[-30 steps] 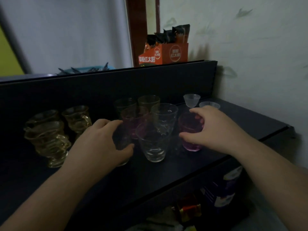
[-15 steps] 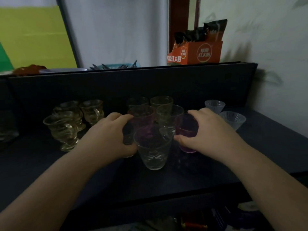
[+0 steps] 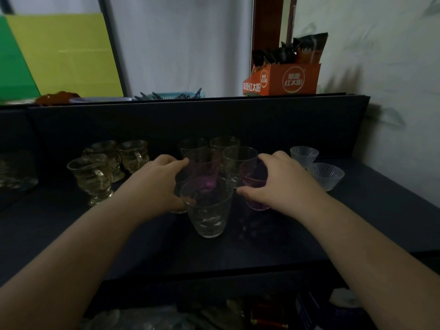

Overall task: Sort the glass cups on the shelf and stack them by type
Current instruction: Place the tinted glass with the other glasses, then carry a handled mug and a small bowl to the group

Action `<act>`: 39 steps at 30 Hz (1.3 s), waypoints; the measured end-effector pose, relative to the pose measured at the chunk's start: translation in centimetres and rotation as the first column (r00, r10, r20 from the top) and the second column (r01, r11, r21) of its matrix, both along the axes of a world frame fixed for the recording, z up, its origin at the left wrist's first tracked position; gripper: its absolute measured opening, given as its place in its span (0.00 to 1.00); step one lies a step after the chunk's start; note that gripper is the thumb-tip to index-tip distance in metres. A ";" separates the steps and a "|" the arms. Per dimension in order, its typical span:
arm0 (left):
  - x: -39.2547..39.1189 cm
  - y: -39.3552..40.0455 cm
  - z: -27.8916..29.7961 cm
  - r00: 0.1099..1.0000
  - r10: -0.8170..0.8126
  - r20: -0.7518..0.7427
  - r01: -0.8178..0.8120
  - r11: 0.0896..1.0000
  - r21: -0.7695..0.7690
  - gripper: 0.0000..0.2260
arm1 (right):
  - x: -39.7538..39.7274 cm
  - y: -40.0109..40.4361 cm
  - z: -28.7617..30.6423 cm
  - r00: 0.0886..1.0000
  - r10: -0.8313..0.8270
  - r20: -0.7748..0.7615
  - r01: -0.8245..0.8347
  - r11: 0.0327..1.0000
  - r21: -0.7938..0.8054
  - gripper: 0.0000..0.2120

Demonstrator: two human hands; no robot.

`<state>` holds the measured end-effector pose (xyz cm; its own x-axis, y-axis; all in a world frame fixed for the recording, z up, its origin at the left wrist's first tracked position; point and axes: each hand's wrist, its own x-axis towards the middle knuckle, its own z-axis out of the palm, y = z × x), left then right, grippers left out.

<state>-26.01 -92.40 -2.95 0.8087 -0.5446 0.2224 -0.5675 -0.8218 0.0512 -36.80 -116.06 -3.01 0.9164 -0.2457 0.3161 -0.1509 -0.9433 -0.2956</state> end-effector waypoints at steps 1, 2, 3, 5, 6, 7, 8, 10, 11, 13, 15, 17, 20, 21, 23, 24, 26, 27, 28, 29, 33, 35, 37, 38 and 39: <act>0.0 0.0 0.0 1.000 0.004 0.004 -0.004 1.000 0.011 0.48 | -0.1 0.0 0.1 1.000 0.004 -0.013 -0.004 1.000 -0.006 0.40; -0.1 0.1 0.0 1.000 0.013 0.005 -0.013 1.000 0.019 0.48 | -0.3 0.0 0.2 1.000 0.007 -0.024 -0.008 1.000 -0.015 0.41; -0.2 0.2 0.1 1.000 0.021 0.003 -0.021 1.000 0.020 0.48 | -0.4 0.1 0.2 0.999 0.010 -0.031 -0.010 1.000 -0.024 0.42; -0.3 0.4 0.1 1.000 0.017 0.003 -0.017 1.000 -0.002 0.48 | -0.9 0.1 0.4 0.999 0.019 -0.037 -0.021 0.999 -0.037 0.45; -0.5 0.6 0.1 1.000 0.005 0.004 -0.005 1.000 -0.028 0.48 | -1.2 0.1 0.5 0.999 0.025 -0.035 -0.027 0.999 -0.039 0.46; -0.6 0.8 0.0 1.000 -0.008 0.006 0.009 0.998 -0.063 0.49 | -1.6 0.0 0.5 0.999 0.031 -0.028 -0.033 0.999 -0.041 0.47; -0.9 1.1 -0.1 1.000 -0.020 0.011 0.021 0.995 -0.099 0.50 | -2.1 -0.1 0.5 0.999 0.037 -0.016 -0.038 0.998 -0.046 0.47; -1.6 1.9 -0.5 1.000 -0.022 0.021 0.025 0.988 -0.154 0.52 | -3.2 -0.4 0.4 0.999 0.048 0.021 -0.046 0.997 -0.068 0.48; -2.0 2.3 -0.7 1.000 -0.011 0.025 0.015 0.985 -0.175 0.53 | -3.7 -0.5 0.3 0.998 0.052 0.038 -0.049 0.995 -0.082 0.48; -2.7 3.2 -1.1 0.999 0.018 0.045 -0.008 0.979 -0.205 0.52 | -4.7 -0.5 0.2 0.996 0.063 0.066 -0.055 0.992 -0.111 0.47; -3.4 4.2 -1.4 0.996 0.045 0.076 -0.027 0.976 -0.216 0.51 | -5.5 -0.2 0.2 0.991 0.084 0.104 -0.070 0.988 -0.138 0.45; -4.2 5.4 -1.6 0.990 0.055 0.129 -0.027 0.978 -0.208 0.48 | -6.2 0.8 0.5 0.983 0.117 0.145 -0.092 0.981 -0.168 0.44; -5.9 7.6 -1.7 0.978 0.074 0.195 -0.040 0.984 -0.171 0.43 | -6.9 3.8 1.1 0.961 0.187 0.206 -0.139 0.964 -0.227 0.41; -6.3 8.6 -1.8 0.973 0.086 0.212 -0.056 0.988 -0.143 0.42 | -6.9 5.1 1.2 0.953 0.216 0.212 -0.161 0.955 -0.249 0.40; -7.2 10.9 -2.2 0.962 0.113 0.247 -0.097 0.992 -0.077 0.40 | -6.7 8.1 1.1 0.938 0.280 0.203 -0.218 0.934 -0.285 0.39; -7.5 12.3 -2.3 0.956 0.128 0.264 -0.119 0.992 -0.052 0.39 | -6.4 9.6 1.0 0.931 0.310 0.195 -0.243 0.921 -0.303 0.38; -8.1 15.3 -2.4 0.945 0.163 0.283 -0.162 0.986 -0.026 0.38 | -5.7 12.8 0.7 0.915 0.356 0.192 -0.282 0.902 -0.326 0.36; -8.3 16.9 -2.5 0.941 0.185 0.284 -0.187 0.982 -0.023 0.37 | -5.3 14.3 0.6 0.908 0.373 0.189 -0.300 0.896 -0.326 0.36; -8.5 18.7 -2.6 0.937 0.210 0.280 -0.212 0.977 -0.025 0.37 | -4.8 16.0 0.5 0.903 0.390 0.179 -0.320 0.891 -0.323 0.35; -8.7 20.6 -2.7 0.934 0.235 0.269 -0.236 0.971 -0.032 0.37 | -4.3 17.8 0.5 0.898 0.409 0.160 -0.344 0.882 -0.321 0.35; -9.5 28.4 -2.8 0.904 0.353 0.240 -0.347 0.935 -0.070 0.36 | -2.1 25.6 0.3 0.864 0.497 0.078 -0.445 0.828 -0.343 0.34; -9.6 32.2 -2.7 0.888 0.385 0.250 -0.379 0.922 -0.076 0.35 | -1.0 29.5 0.3 0.854 0.517 0.064 -0.467 0.813 -0.347 0.35; -9.5 36.2 -2.7 0.872 0.419 0.251 -0.414 0.907 -0.078 0.35 | 0.2 33.4 0.0 0.847 0.528 0.057 -0.482 0.810 -0.334 0.35; -9.4 37.6 -2.6 0.868 0.427 0.253 -0.423 0.903 -0.072 0.35 | 0.7 34.8 -0.2 0.847 0.529 0.052 -0.486 0.809 -0.331 0.35; -9.3 38.9 -2.6 0.865 0.434 0.253 -0.431 0.900 -0.071 0.35 | 1.1 36.0 -0.4 0.848 0.529 0.045 -0.487 0.809 -0.329 0.36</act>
<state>-35.34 -53.49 -5.56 0.8761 -0.1497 0.4583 -0.1501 -0.9880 -0.0359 -35.71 -80.06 -3.41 0.8299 0.3668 0.4204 0.3938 -0.9189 0.0244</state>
